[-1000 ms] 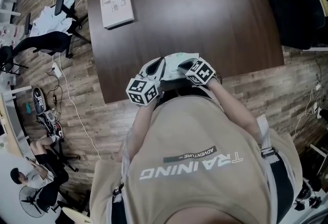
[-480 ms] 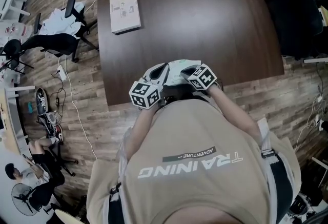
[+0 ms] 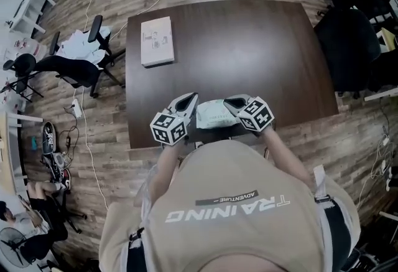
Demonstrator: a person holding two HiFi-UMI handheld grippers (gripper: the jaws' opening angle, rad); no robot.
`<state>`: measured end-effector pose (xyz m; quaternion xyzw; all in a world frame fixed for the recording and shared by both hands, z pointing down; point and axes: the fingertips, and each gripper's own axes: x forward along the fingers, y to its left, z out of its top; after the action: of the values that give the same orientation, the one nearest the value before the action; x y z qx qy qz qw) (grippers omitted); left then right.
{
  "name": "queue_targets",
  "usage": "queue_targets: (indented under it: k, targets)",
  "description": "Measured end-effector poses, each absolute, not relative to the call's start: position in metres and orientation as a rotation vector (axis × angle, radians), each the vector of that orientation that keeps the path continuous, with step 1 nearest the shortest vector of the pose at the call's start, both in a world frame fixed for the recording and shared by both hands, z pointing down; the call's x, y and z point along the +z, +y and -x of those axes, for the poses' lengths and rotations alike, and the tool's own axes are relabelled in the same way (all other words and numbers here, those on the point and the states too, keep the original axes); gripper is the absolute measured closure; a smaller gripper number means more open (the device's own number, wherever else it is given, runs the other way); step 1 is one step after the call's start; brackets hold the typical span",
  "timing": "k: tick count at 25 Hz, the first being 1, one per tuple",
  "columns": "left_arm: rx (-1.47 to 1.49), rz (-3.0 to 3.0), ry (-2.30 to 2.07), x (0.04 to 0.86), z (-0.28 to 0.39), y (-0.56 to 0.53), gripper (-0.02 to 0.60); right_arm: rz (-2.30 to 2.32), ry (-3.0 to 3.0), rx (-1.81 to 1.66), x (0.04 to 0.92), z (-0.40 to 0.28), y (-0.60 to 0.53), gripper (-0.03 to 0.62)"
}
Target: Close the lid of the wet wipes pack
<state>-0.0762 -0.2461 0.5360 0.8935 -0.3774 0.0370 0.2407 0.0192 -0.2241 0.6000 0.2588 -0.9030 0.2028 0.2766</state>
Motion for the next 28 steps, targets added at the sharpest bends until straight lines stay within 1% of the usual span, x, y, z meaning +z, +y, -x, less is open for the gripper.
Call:
queue_targets:
  k: [7,13,19,24,28]
  targets:
    - [0.019,-2.513,-1.069,0.485,0.087,-0.263,0.572,-0.851,-2.532,0.419,0.53,-0.026,-0.253,0.579]
    - [-0.045,-2.61,-1.096,0.431,0.092,-0.271,0.572,-0.854,-2.597,0.31,0.485,-0.018,-0.254,0.579]
    - [-0.031,-2.666,-1.149,0.4,0.1,-0.273,0.572,-0.852,-2.733,0.354,0.44,-0.007,-0.256,0.579]
    - [-0.151,-2.666,-1.194,0.367,0.108,-0.279,0.572,-0.905,-2.797,0.236,0.399,-0.005,-0.266,0.579]
    - [-0.239,-2.641,-1.198,0.347,0.114,-0.286,0.572,-0.95,-2.823,0.259,0.389,-0.005,-0.278,0.579]
